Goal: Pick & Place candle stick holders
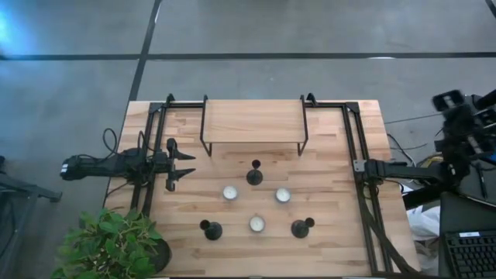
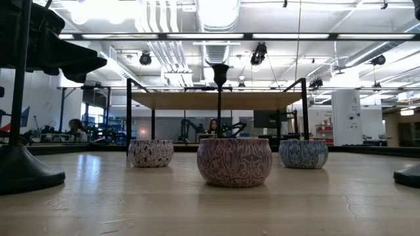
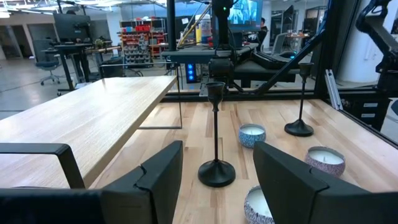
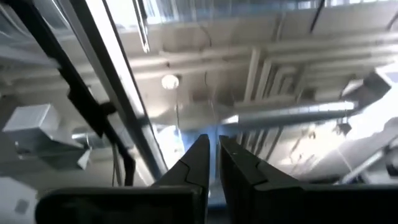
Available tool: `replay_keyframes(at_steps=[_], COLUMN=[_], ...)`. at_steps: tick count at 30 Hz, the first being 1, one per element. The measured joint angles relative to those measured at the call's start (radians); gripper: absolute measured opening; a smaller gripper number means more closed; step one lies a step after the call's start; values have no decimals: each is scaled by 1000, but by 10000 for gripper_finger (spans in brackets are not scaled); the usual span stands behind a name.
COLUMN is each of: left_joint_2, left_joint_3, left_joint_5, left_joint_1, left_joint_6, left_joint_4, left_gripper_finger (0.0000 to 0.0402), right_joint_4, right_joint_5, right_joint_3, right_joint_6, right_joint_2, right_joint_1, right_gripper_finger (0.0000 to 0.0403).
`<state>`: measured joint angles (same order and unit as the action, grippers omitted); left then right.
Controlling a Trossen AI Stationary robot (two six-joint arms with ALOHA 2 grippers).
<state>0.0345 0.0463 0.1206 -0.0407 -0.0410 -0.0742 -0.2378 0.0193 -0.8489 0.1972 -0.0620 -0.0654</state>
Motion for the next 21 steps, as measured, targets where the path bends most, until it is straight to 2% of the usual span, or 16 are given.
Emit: replay_keyframes(at_steps=[7, 11, 16, 18, 21], left_joint_2=[0, 0, 0, 0, 0], left_joint_3=[0, 0, 0, 0, 0], left_joint_5=[0, 0, 0, 0, 0], left_joint_1=[0, 0, 0, 0, 0], left_joint_6=[0, 0, 0, 0, 0], left_joint_4=[0, 0, 0, 0, 0], left_gripper_finger=[202, 202, 202, 202, 202], right_joint_4=[49, 223, 416, 364, 189], right_joint_5=[-15, -21, -28, -38, -75], right_joint_3=[-96, -178, -242, -218, -146], right_joint_6=[12, 104, 96, 90, 97], right_joint_2=[0, 0, 0, 0, 0], right_joint_1=[0, 0, 0, 0, -1], right_gripper_finger=[34, 34, 34, 34, 34])
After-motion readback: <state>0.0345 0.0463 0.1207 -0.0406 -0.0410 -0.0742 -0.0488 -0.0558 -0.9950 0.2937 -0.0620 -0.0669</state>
